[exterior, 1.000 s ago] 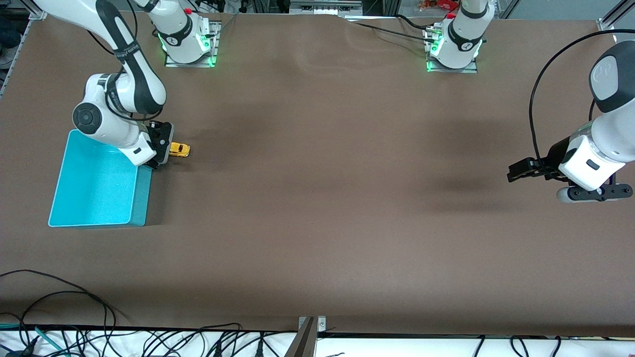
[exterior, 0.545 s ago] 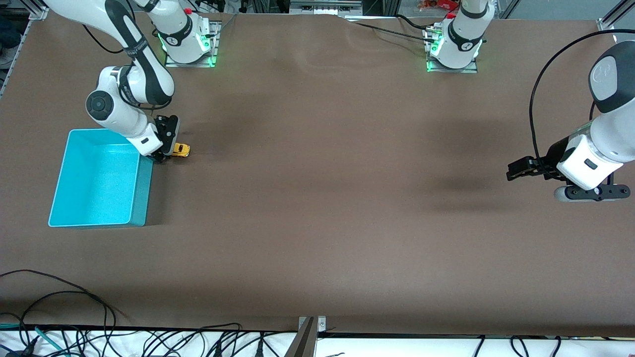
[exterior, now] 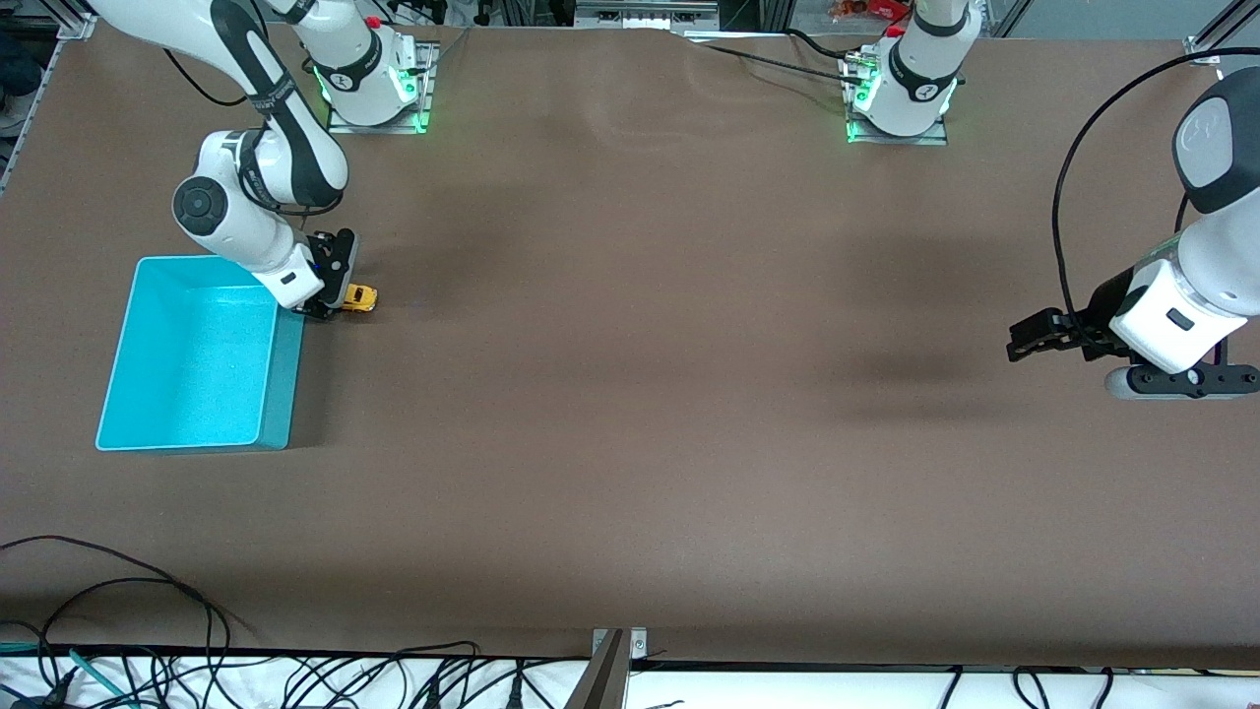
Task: Wind up and store yellow beetle car
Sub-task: 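Lower and close the right gripper on the yellow car, then lift the car with the right gripper and lower it into the bin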
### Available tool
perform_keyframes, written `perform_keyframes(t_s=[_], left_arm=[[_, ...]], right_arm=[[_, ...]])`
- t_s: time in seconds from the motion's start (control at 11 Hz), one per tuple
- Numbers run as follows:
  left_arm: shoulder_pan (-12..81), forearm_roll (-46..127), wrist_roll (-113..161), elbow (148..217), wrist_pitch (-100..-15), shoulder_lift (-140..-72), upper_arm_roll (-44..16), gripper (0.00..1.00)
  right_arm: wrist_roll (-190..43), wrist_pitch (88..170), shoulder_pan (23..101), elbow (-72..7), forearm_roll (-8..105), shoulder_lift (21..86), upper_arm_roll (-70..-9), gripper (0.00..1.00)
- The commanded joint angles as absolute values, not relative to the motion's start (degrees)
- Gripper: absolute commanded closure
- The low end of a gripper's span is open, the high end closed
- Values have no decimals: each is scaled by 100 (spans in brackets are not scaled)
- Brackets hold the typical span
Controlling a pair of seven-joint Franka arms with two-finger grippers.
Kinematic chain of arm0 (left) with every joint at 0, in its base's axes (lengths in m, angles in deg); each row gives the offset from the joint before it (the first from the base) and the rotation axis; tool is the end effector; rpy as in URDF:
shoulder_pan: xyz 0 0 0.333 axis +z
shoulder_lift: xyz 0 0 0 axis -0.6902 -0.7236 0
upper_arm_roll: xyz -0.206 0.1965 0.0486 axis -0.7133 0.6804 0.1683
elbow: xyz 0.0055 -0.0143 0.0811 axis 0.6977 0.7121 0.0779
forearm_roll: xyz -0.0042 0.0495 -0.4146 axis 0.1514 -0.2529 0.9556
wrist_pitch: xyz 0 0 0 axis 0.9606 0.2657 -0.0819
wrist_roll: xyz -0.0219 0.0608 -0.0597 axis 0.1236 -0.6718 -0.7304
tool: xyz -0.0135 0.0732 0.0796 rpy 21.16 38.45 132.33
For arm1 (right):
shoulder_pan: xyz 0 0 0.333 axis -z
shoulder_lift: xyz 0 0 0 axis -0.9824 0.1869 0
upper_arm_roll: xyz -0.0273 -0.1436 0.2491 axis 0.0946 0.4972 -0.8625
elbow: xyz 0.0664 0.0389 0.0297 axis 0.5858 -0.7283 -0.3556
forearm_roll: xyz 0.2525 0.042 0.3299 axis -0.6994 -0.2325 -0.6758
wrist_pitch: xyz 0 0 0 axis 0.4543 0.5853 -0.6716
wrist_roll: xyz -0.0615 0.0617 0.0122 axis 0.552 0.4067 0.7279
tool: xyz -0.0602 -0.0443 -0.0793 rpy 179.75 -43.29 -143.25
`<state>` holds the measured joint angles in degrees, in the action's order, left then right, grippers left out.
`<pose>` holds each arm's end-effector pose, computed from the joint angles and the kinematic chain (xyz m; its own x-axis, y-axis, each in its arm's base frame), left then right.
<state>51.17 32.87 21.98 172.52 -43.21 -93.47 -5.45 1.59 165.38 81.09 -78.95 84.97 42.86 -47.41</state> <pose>0.6509 -0.0214 0.4805 0.9990 0.0440 -0.0006 0.0439 -0.9970 0.0638 0.4506 0.0085 0.1324 0.1627 0.9867 -0.0036 0.9815 -0.1622 -0.1021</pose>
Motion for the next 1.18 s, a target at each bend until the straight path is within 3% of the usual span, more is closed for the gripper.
perform_keyframes(t_s=[0.0,0.09,0.45,1.09], left_arm=[[5059,3427,2064,17183,-4231,-9305,-461,0],[5059,3427,2064,17175,-4231,-9305,-469,0],[5059,3427,2064,17175,-4231,-9305,-470,0],[5050,3427,2073,17166,-4231,-9305,-478,0]], right_arm=[[276,16637,8116,-7946,8496,4192,-4780,81],[276,16637,8107,-7946,8497,4175,-4789,99],[268,16488,8107,-7893,8488,3806,-4990,100],[285,15434,8063,-7376,8444,3375,-5193,100]])
